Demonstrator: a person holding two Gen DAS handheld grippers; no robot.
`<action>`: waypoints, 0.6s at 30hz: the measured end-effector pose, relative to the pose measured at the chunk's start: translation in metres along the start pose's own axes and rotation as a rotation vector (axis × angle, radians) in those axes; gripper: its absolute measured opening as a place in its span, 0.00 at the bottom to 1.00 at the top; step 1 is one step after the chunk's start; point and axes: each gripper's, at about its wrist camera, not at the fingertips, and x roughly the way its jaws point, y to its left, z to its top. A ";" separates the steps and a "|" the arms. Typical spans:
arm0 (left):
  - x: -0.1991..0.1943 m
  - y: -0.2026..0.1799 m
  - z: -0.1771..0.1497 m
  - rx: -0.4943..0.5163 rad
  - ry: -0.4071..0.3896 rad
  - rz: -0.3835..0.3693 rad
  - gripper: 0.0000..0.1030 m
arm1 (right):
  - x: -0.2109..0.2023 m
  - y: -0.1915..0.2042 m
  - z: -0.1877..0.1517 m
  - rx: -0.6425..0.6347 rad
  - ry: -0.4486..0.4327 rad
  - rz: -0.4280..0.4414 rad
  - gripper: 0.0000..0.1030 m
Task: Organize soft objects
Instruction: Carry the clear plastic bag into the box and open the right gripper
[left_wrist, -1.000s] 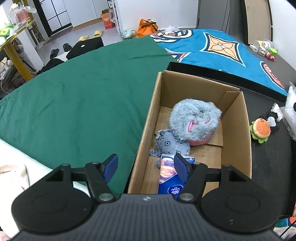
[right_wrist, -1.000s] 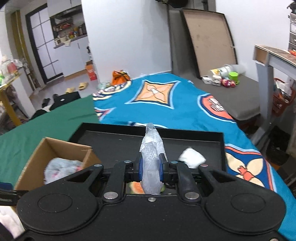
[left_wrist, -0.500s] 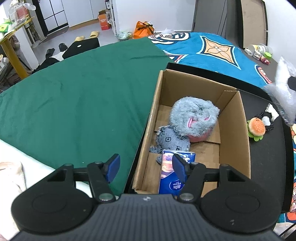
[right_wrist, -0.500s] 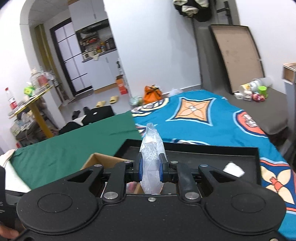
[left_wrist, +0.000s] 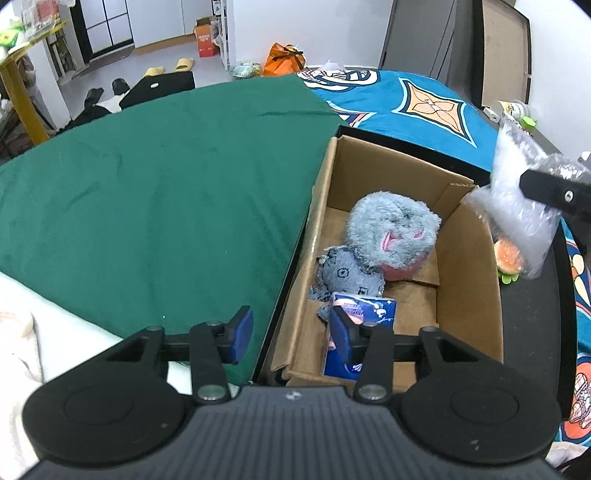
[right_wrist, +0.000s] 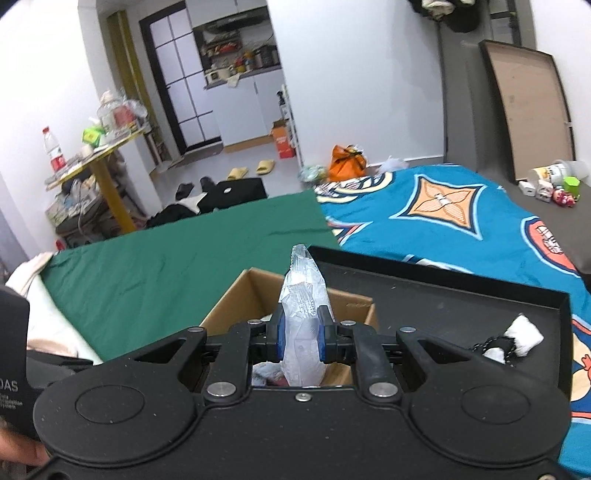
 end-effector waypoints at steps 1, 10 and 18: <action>0.001 0.002 0.000 -0.005 0.002 -0.007 0.38 | 0.002 0.002 -0.001 -0.005 0.011 0.000 0.16; 0.013 0.012 -0.005 -0.036 0.019 -0.051 0.18 | 0.009 0.016 -0.011 -0.005 0.099 0.019 0.16; 0.014 0.019 -0.003 -0.066 0.013 -0.065 0.13 | 0.004 0.004 -0.010 0.070 0.119 0.010 0.40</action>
